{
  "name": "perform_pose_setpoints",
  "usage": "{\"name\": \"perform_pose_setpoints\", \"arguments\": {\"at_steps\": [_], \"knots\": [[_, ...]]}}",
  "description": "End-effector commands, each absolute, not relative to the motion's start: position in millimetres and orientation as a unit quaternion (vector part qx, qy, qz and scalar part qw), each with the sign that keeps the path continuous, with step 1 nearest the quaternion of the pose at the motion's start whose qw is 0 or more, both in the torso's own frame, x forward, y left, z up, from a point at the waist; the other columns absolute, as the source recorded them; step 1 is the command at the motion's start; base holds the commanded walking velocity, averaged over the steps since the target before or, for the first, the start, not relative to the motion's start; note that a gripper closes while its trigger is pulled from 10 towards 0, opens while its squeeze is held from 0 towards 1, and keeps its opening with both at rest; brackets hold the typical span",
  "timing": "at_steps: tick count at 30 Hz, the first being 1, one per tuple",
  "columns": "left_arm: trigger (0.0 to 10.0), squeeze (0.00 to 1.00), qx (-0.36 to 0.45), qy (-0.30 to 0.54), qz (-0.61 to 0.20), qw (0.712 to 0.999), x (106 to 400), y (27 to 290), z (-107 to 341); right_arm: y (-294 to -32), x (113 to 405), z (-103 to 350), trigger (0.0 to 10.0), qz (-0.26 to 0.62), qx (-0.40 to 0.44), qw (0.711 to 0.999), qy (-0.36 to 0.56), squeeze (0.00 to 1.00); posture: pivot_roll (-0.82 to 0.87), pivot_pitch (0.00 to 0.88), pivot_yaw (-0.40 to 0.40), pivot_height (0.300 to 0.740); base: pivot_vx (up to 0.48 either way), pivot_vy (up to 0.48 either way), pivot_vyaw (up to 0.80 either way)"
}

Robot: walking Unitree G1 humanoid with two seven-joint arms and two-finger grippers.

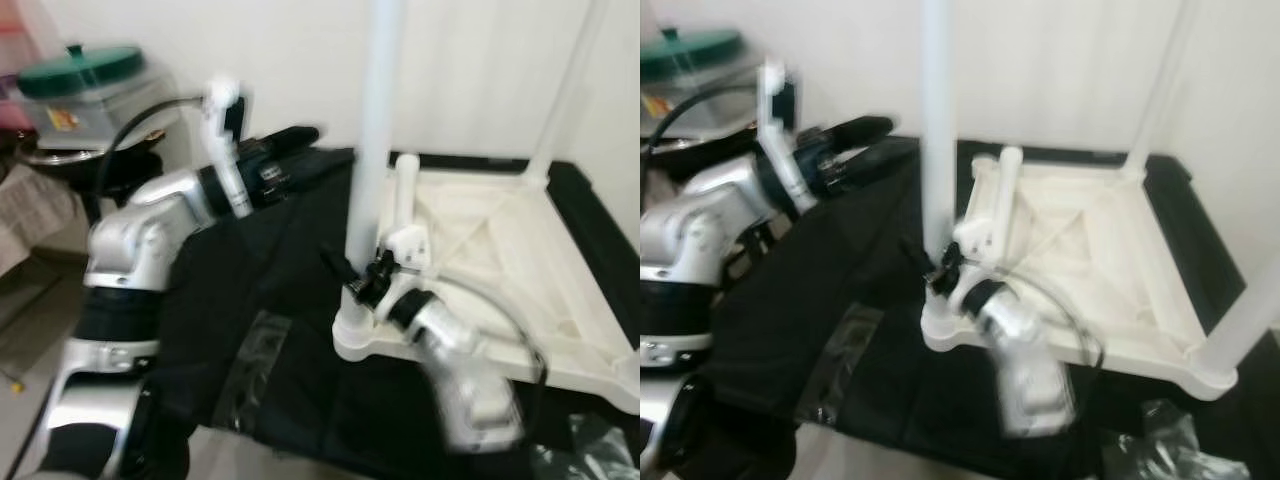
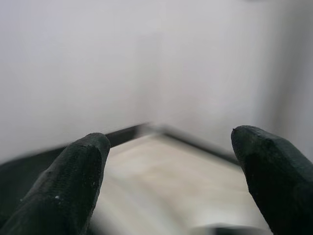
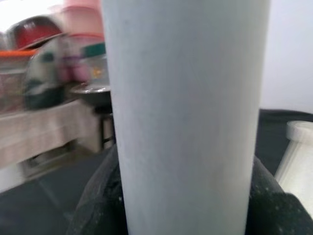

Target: Building children table

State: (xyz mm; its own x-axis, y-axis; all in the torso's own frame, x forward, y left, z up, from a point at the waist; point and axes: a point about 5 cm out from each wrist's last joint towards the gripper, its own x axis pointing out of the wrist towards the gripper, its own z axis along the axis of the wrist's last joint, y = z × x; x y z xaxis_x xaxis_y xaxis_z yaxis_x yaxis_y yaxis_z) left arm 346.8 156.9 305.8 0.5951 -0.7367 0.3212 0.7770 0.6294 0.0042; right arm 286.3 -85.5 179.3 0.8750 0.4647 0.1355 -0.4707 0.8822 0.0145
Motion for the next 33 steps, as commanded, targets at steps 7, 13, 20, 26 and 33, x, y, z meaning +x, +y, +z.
{"name": "perform_pose_setpoints", "arguments": {"at_steps": [7,13,20,26,33], "knots": [[10.0,0.0,-0.084,-0.004,-0.23,0.97,308,189,179,-70,291,148,0.0,0.159,-0.001,0.987,-0.012,0.0,-0.01,0.029,0.055,0.74,0.0,0.0,0.0],[10.0,0.0,-0.096,0.055,-0.258,0.96,260,156,136,-84,290,152,10.0,0.158,0.001,0.987,0.012,1.0,-0.01,0.012,0.045,0.74,0.0,0.0,0.0],[10.0,0.0,-0.056,0.034,-0.272,0.96,251,145,132,-79,290,191,10.0,0.418,0.036,0.906,-0.053,0.95,-0.01,0.0,0.037,0.74,0.0,0.0,0.0],[10.0,0.0,-0.034,0.03,-0.308,0.95,244,132,130,-91,294,197,10.0,0.529,-0.014,0.847,-0.052,0.0,-0.01,0.0,0.028,0.74,0.0,0.0,0.0],[10.0,0.0,-0.01,0.024,-0.371,0.928,236,116,125,-97,332,199,10.0,0.568,-0.041,0.822,-0.021,0.0,0.02,0.0,0.001,0.74,0.0,0.0,0.0]]}}
